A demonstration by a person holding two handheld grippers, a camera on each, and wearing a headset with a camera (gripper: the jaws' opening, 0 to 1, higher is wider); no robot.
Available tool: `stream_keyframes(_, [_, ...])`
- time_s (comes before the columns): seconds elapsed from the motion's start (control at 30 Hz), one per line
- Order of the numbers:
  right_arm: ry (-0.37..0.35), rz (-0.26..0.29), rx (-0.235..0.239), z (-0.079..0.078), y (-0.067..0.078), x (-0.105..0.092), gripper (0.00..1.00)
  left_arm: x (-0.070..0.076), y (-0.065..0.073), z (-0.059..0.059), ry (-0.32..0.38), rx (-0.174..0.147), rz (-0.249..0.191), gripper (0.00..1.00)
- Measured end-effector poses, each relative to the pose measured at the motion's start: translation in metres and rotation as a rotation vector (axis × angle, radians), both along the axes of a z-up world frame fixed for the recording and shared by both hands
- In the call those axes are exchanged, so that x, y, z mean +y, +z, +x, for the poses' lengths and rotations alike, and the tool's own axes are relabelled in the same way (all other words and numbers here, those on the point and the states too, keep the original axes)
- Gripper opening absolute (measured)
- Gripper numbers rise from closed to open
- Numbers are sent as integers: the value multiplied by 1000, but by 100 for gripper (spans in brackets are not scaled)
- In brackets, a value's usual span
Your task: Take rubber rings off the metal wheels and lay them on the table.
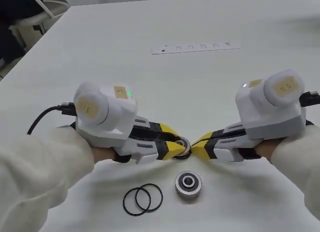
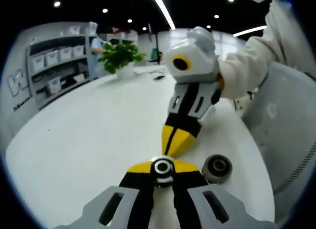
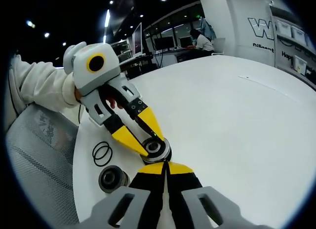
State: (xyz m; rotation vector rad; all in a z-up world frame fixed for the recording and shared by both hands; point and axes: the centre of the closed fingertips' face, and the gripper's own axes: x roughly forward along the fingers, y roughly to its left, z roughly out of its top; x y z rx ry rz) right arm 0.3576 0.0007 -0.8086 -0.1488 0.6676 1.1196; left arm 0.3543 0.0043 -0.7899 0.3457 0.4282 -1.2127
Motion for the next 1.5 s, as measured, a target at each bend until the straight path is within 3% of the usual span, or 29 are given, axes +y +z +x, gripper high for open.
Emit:
stream_keyframes(0.13, [-29, 31, 42, -1, 3, -1, 0, 0, 0, 0, 0, 0, -4, 14])
stream_keyframes(0.37, [-120, 153, 188, 0, 7, -3, 0, 0, 0, -2, -1, 0, -5, 14])
stream_keyframes(0.53, [-151, 214, 244, -1, 11, -1, 0, 0, 0, -2, -4, 0, -6, 14])
stream_keyframes(0.87, [-164, 236, 270, -4, 15, 1, 0, 0, 0, -2, -7, -3, -14, 14])
stream_keyframes(1.5, [-141, 230, 243, -7, 18, 6, 0, 0, 0, -3, -9, -2, -18, 14])
